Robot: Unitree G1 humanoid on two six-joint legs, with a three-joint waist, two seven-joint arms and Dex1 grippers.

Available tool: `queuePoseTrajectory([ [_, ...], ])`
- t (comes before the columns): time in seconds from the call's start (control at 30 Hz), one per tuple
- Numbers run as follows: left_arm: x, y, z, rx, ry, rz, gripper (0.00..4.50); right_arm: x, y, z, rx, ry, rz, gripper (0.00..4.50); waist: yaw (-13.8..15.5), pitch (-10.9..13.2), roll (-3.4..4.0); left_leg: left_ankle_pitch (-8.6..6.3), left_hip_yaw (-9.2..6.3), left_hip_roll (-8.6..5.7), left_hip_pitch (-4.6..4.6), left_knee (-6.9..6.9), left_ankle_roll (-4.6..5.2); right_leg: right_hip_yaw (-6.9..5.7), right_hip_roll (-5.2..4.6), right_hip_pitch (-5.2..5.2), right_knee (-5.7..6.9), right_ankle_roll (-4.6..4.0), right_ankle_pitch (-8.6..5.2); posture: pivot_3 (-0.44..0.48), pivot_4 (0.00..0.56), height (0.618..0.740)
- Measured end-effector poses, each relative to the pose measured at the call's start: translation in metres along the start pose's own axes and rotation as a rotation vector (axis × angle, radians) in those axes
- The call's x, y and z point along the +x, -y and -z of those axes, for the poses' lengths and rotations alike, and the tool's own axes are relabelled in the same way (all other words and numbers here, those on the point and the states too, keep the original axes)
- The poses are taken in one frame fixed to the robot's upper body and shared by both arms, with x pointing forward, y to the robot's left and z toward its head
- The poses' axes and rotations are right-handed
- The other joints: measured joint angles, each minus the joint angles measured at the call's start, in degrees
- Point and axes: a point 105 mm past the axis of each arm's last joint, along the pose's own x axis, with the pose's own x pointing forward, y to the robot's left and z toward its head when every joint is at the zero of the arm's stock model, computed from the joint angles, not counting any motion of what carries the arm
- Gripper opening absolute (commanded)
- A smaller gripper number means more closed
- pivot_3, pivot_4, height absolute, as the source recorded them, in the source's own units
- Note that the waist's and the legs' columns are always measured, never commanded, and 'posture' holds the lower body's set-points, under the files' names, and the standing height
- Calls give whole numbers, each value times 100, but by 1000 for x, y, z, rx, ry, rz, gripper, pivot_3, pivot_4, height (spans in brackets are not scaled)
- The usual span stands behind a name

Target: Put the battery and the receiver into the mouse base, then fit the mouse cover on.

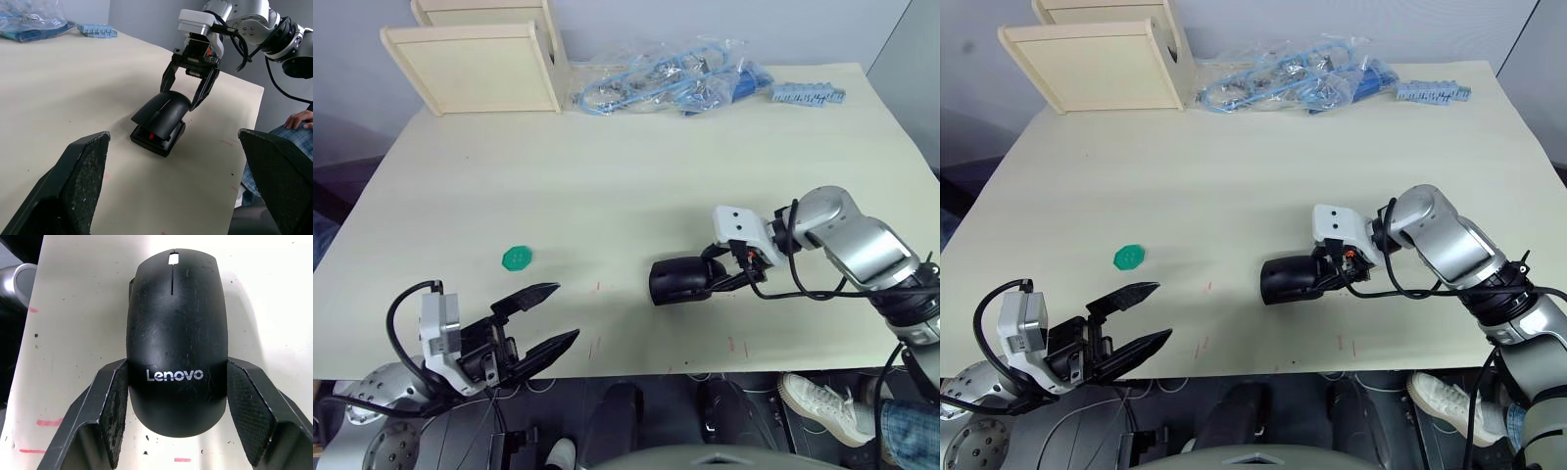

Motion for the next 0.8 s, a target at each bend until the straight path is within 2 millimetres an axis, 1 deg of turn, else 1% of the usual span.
queuePoseTrajectory([
  [0.4, -1, 0, 1, -4, -3, -2, 4500, 6, 1, 7, -8, -20, -25, 2776, -1, 0, 0, 0, 1, 0, 0, 1, 0, 0, 0, 0, 1, 0, 0, 0, 150, 740],
  [0.8, -3, 2, 4, -14, -10, -7, 4500, 10, 3, 7, -11, -22, -39, 2776, -2, 0, 0, 0, 0, 0, 1, 2, 0, 0, 0, 0, 3, -1, 1, 0, 150, 740],
])
